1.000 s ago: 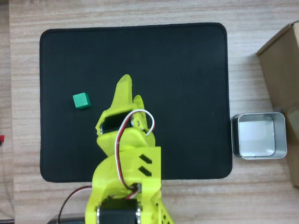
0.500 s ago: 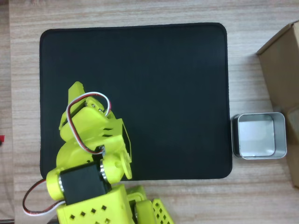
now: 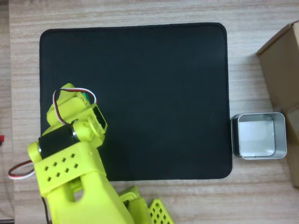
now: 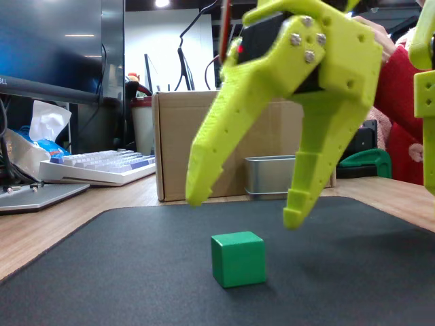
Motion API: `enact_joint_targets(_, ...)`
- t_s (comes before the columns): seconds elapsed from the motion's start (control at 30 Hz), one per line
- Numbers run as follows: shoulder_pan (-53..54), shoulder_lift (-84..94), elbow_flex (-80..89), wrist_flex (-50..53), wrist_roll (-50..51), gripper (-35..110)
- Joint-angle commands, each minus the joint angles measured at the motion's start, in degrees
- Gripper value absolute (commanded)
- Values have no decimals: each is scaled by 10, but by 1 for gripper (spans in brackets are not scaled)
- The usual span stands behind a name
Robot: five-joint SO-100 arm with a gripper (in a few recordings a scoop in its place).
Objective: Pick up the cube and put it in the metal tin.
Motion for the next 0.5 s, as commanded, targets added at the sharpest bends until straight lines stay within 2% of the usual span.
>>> enact_joint_targets(0.0,-11,-14,-3,-11,-2,34)
enact_joint_targets(0.27,-12,-110,-42,-37,-4,29)
enact_joint_targets(0.47,-11,-114,-20,-72,-34,5)
